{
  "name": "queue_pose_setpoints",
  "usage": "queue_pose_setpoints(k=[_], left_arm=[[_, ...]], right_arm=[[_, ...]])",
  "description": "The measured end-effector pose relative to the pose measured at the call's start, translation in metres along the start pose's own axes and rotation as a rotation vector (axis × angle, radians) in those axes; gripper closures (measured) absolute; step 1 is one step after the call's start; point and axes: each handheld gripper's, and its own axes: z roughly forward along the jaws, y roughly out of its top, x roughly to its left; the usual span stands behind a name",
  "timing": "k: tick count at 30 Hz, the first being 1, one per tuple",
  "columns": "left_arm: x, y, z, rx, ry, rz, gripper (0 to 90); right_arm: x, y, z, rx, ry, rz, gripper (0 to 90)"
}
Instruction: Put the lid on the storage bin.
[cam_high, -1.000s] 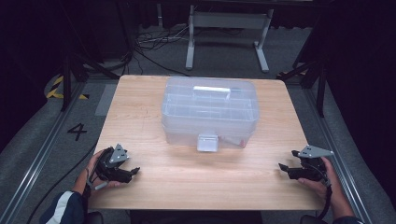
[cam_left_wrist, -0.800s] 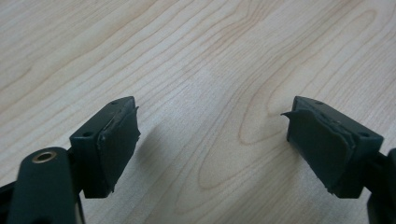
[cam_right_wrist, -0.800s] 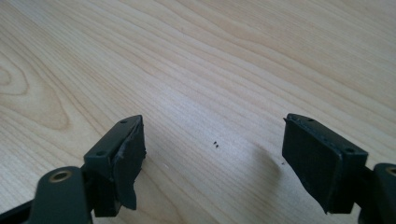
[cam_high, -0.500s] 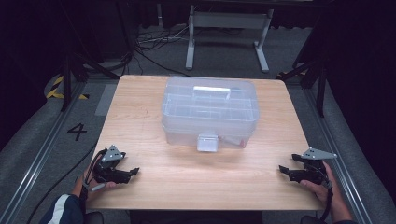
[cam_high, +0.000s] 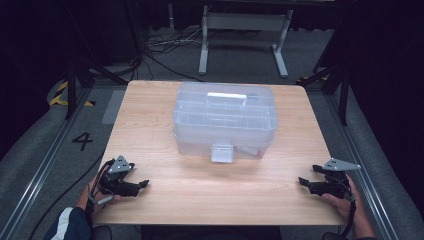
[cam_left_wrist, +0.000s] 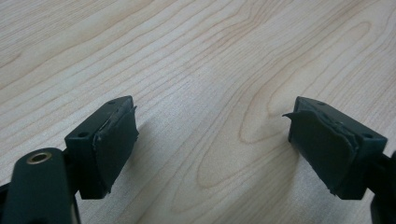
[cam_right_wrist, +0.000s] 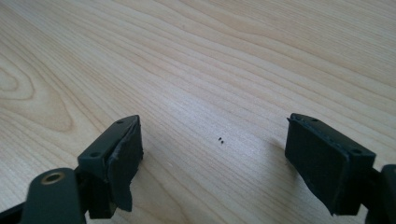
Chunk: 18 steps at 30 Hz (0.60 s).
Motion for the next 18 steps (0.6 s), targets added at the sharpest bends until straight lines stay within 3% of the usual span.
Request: queue_pose_setpoints(k=[18], left_arm=[[0.0001, 0.0, 0.0002, -0.001, -0.001, -0.001, 15.7]], right_arm=[[-0.0001, 0.0001, 0.0001, 0.001, -0.002, 0.001, 18.7]])
